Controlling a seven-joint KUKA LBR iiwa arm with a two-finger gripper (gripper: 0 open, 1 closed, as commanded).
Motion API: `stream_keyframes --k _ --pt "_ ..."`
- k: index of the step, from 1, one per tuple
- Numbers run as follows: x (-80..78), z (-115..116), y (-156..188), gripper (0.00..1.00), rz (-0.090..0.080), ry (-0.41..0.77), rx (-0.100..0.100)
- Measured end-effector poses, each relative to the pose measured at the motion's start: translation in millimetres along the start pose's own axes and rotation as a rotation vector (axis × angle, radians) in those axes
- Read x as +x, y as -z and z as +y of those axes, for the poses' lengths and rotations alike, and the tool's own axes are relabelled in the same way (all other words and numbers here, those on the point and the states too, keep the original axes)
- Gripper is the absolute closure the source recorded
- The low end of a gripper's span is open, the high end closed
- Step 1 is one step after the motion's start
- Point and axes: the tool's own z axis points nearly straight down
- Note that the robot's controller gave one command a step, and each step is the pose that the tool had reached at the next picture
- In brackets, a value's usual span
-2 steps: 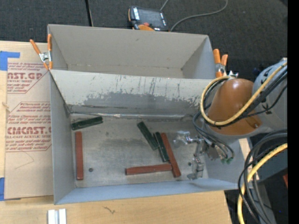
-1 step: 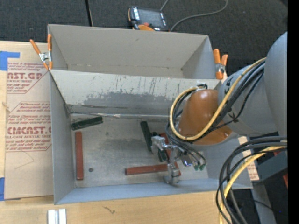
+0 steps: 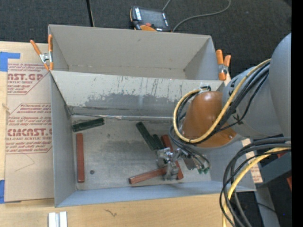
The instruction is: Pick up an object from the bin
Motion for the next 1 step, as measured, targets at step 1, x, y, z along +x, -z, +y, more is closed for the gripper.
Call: stream_keyframes --k 1 --pt "-9.2 -35.0 131.1 1.0 -0.009 -0.02 0.004"
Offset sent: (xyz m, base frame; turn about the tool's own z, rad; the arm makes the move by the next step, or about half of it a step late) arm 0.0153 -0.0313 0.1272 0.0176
